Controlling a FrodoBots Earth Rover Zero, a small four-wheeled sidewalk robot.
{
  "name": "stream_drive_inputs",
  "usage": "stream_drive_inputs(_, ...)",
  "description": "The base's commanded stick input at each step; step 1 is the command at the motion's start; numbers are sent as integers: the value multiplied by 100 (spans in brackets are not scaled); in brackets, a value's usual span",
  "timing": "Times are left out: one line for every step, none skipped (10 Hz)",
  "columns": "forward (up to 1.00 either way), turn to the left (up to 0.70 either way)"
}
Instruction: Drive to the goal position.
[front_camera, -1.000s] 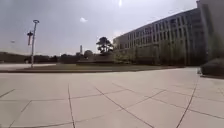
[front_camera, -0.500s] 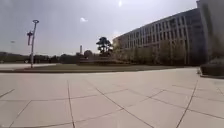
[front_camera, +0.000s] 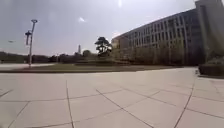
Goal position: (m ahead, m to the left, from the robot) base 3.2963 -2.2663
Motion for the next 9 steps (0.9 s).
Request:
stream_drive_inputs(0,-70)
stream_drive_inputs(0,-70)
stream_drive_inputs(0,-70)
stream_drive_inputs(0,-70)
stream_drive_inputs(1,-60)
stream_drive_inputs(7,-21)
stream_drive_inputs(21,-42)
stream_drive_inputs(51,-52)
stream_drive_inputs(58,-42)
